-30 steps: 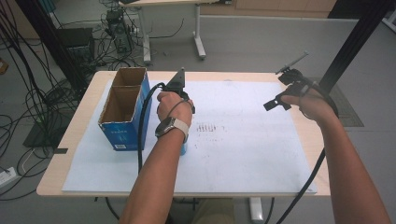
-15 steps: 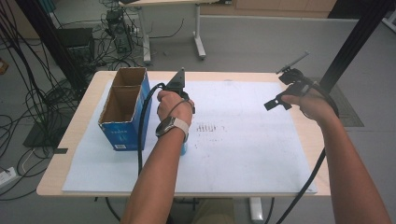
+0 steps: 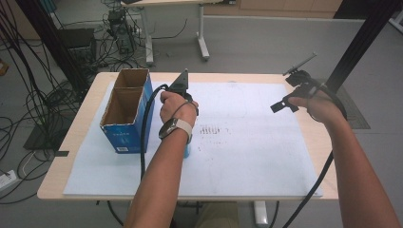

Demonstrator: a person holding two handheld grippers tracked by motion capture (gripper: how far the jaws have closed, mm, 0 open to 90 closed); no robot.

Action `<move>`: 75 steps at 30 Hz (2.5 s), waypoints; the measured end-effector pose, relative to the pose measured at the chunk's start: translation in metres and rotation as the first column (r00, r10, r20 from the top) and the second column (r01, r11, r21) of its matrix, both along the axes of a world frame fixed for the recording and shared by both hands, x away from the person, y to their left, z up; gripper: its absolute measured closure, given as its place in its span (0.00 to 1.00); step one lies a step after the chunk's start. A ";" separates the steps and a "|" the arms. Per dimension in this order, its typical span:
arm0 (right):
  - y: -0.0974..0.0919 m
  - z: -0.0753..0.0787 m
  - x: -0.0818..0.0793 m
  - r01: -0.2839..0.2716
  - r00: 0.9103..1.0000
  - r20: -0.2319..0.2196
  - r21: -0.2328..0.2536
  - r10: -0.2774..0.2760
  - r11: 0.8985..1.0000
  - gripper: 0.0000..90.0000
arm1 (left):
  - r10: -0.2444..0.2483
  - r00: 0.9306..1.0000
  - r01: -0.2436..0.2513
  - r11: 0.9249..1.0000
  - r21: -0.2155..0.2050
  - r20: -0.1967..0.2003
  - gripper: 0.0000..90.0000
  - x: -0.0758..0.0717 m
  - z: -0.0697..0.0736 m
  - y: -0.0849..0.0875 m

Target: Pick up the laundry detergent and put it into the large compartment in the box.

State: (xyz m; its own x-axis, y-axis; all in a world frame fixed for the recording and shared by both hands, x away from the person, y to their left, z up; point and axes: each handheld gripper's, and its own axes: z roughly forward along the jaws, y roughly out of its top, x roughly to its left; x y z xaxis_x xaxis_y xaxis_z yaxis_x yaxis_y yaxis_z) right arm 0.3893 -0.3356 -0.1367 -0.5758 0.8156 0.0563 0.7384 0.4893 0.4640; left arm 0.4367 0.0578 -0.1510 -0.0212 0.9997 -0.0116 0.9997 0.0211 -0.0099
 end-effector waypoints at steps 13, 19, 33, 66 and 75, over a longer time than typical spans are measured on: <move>0.000 0.001 -0.001 -0.001 1.000 0.005 -0.001 0.001 1.000 0.17 | 0.004 1.000 -0.004 1.000 -0.002 0.007 0.43 -0.001 0.000 0.001; 0.001 0.002 -0.002 0.000 1.000 0.006 -0.001 0.000 1.000 0.17 | 0.006 1.000 -0.006 1.000 -0.003 0.011 0.43 -0.002 0.000 0.001; -0.001 0.001 -0.001 0.003 1.000 -0.001 0.000 -0.003 1.000 0.17 | 0.002 1.000 -0.002 1.000 -0.003 0.018 0.43 -0.005 0.000 0.001; -0.002 0.000 -0.003 0.007 1.000 -0.001 0.004 -0.007 1.000 0.17 | 0.000 1.000 0.000 1.000 -0.003 0.029 0.43 -0.007 0.000 0.001; -0.001 0.000 -0.003 0.005 1.000 -0.001 0.002 -0.005 1.000 0.17 | 0.000 0.999 0.000 1.000 -0.003 0.032 0.43 -0.008 0.000 0.001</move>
